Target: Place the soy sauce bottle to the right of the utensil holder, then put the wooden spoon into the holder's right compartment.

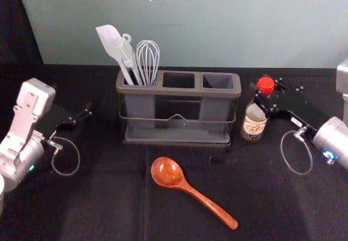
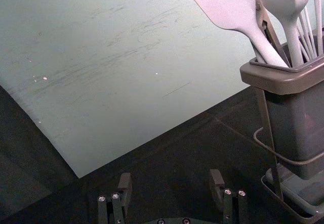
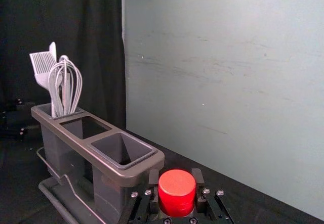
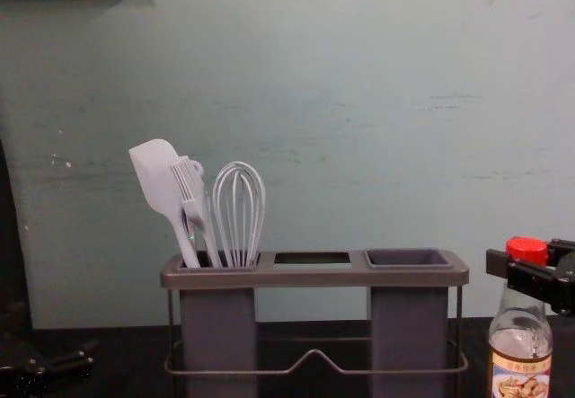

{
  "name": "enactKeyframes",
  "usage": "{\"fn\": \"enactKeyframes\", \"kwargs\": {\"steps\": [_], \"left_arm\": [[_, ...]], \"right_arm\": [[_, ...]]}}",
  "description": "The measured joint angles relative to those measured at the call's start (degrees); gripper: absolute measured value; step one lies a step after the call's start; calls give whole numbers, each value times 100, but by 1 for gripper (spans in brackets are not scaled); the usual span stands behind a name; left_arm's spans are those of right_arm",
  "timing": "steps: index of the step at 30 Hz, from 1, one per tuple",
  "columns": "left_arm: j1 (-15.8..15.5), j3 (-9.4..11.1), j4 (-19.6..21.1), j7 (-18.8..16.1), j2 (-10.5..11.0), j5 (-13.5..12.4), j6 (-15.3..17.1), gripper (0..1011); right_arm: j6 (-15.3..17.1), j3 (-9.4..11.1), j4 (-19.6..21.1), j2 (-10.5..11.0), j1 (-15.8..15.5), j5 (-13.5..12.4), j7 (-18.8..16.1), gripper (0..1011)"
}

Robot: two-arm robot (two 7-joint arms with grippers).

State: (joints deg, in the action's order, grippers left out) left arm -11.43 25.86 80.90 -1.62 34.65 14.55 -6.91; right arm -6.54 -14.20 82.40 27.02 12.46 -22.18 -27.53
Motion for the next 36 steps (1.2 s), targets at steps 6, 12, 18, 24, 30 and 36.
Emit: {"fn": "enactKeyframes", "kwargs": {"steps": [6,12,18,24,30,36], "left_arm": [[0,0,0,0,0,0,0,1005],[0,0,0,0,0,0,0,1005],[0,0,0,0,0,0,0,1005],[0,0,0,0,0,0,0,1005],[0,0,0,0,0,0,0,1005],[0,0,0,0,0,0,0,1005]], "right_arm": [[-7,0,-55,-13,17,26,26,386],[-9,4,-72,-28,19,60,42,386],[-7,12,-74,-32,12,63,65,386],[-7,12,-74,-31,12,63,66,386],[-8,13,-74,-29,11,63,66,521],[-8,12,-71,-26,11,63,64,718]]}}
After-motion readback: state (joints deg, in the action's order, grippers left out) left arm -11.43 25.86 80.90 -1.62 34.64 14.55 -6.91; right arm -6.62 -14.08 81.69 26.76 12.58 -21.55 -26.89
